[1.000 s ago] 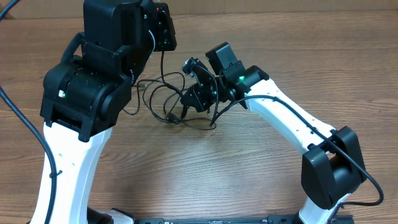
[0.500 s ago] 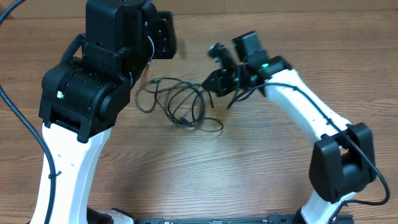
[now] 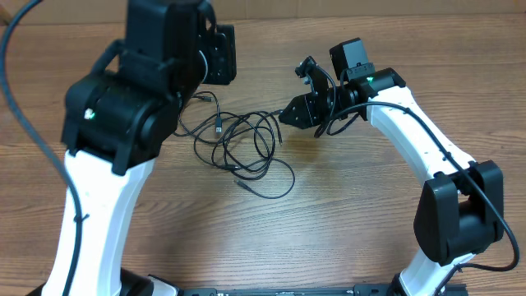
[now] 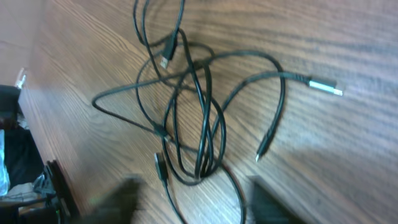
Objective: Untangle cables
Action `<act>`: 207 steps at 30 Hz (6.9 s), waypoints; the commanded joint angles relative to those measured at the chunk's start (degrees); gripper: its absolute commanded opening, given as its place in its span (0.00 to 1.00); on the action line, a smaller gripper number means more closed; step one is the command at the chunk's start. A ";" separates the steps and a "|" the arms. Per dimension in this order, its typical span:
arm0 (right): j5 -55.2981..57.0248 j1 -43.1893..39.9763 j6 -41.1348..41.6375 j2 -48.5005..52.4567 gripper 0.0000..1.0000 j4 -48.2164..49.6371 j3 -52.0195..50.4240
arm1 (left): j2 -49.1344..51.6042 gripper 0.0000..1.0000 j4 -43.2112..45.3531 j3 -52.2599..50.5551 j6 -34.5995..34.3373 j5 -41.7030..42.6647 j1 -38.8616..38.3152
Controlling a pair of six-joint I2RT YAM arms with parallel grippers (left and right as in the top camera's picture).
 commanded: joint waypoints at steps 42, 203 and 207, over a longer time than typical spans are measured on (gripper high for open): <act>4.04 7.34 1.16 -1.07 0.95 -0.63 -0.22 | -20.39 0.47 28.48 -69.81 8.94 9.86 -1.66; 14.97 -1.62 -2.56 -14.56 0.04 -12.98 34.42 | 4.37 0.38 27.39 -49.46 22.14 29.55 6.78; 14.95 -1.62 -1.07 -17.42 0.04 -13.09 34.42 | 6.80 0.38 30.95 -49.46 21.27 32.09 5.84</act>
